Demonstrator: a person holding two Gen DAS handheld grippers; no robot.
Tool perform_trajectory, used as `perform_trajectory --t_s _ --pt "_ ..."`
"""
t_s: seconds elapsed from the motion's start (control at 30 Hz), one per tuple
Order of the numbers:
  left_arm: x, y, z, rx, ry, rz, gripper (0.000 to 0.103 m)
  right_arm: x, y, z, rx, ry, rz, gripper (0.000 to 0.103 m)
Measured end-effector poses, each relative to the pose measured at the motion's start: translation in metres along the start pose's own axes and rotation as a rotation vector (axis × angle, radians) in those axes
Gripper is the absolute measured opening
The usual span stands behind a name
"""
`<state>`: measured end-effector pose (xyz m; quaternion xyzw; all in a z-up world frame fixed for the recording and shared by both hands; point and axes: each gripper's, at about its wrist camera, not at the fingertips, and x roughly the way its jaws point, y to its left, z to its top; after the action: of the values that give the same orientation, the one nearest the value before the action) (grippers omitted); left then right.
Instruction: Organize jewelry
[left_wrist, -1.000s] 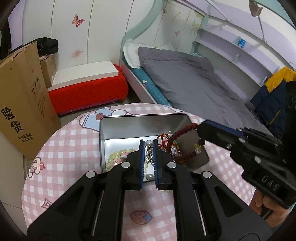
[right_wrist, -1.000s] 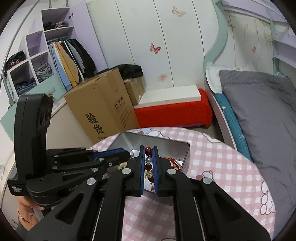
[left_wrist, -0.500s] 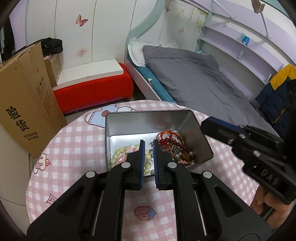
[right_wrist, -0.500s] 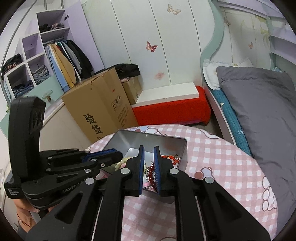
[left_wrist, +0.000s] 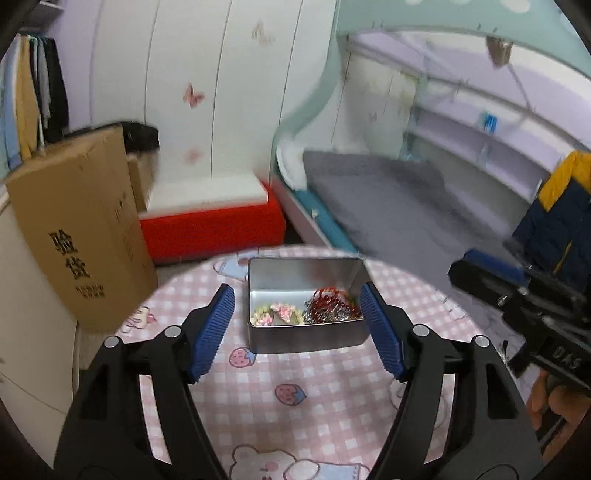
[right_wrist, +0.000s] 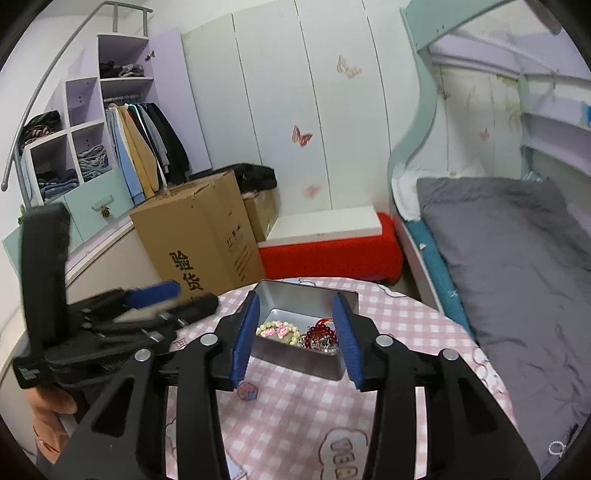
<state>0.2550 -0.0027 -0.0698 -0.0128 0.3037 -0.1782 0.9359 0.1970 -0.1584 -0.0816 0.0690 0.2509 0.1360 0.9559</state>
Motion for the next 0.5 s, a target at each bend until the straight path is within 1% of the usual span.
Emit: perform_trajectory --t_s 0.1,0.17,0.23,0.3,0.33,0.4,0.5 --pt "-0.033 -0.005 -0.004 0.011 -0.06 0.041 0.07 -0.023 0.008 -0.006 -0.004 -0.031 -0.015 0.042" --pt "-0.052 -0.009 -0.007 0.01 -0.088 0.051 0.071 -0.034 0.014 -0.01 -0.013 -0.042 -0.02 0.046" --pt "-0.068 -0.009 -0.01 0.005 -0.117 0.071 0.074 -0.046 0.021 -0.013 -0.027 -0.058 -0.03 0.047" --pt "-0.087 -0.012 -0.015 0.007 -0.154 0.103 0.081 -0.056 0.03 -0.016 -0.05 -0.066 -0.045 0.05" --pt "-0.096 -0.015 -0.018 0.01 -0.167 0.113 0.082 -0.062 0.034 -0.018 -0.061 -0.077 -0.05 0.051" --pt "-0.113 -0.02 -0.024 0.011 -0.193 0.134 0.083 -0.073 0.044 -0.02 -0.084 -0.093 -0.066 0.057" --pt "-0.137 -0.03 -0.033 0.034 -0.229 0.157 0.089 -0.088 0.057 -0.025 -0.117 -0.108 -0.077 0.064"
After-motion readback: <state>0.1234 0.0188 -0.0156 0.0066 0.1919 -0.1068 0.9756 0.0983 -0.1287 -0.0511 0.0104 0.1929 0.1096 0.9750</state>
